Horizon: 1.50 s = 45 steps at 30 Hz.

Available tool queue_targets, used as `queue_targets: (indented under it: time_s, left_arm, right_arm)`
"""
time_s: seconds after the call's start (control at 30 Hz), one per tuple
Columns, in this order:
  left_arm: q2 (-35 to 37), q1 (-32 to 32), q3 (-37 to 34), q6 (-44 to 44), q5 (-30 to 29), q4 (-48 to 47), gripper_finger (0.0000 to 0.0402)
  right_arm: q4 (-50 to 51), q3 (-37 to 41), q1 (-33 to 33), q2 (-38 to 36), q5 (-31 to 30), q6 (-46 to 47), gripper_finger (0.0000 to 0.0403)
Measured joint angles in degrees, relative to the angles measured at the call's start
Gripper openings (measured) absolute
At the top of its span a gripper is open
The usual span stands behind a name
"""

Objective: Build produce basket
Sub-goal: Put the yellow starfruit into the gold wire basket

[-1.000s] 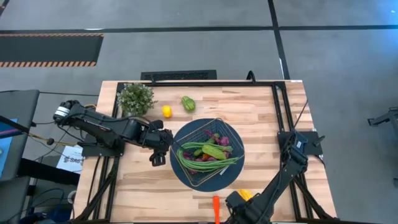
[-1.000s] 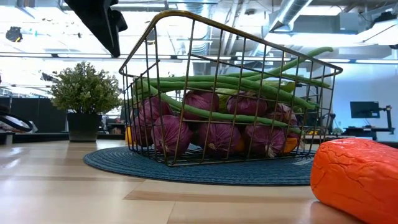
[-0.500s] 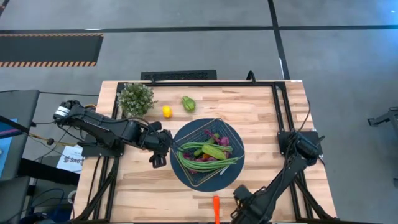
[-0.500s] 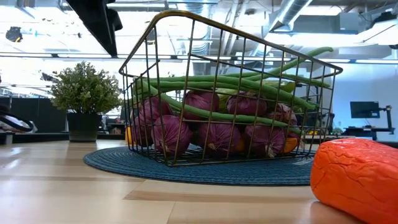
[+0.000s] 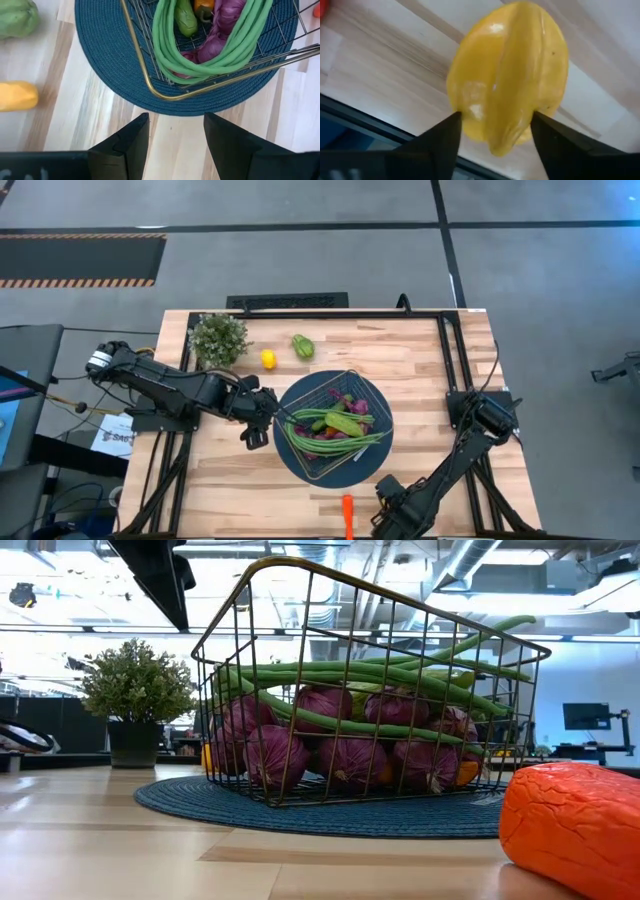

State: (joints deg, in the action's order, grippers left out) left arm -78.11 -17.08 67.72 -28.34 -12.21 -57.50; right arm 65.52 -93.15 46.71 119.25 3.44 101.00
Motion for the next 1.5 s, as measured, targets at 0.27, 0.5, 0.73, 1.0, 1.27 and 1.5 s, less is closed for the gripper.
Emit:
queue_targets:
  time_s: [0.27,0.5,0.73,1.0,1.27,1.5]
  left_arm:
    - [0.00,0.00,0.00,0.00,-0.07,0.00,0.0176]
    - [0.00,0.00,0.01,0.00,-0.13,0.00,0.0176]
    - [0.00,0.00,0.01,0.00,-0.17,0.00,0.0176]
    - [0.00,0.01,0.00,1.24,-0.24,0.01,0.0176]
    - [0.02,0.02,0.01,2.35,-0.24,0.44,0.0176]
    - [0.02,0.02,0.02,3.04,-0.24,0.28,0.0176]
  right_arm:
    - [-0.20,0.05,-0.88,-0.17,1.32,-3.46,0.0050]
    - [1.58,-0.42,-1.40,-2.19,0.63,-3.09,0.0027]
    - [14.43,-12.48,-1.60,-8.90,-13.23,-2.65,0.0010]
    - [23.83,-20.17,-7.71,-16.59,-30.65,-14.89,0.0003]
    - [21.11,-20.16,-25.40,-18.64,-29.38,-40.41,0.0003]
    - [14.57,-17.25,-37.54,-14.60,-20.00,-57.49,0.0003]
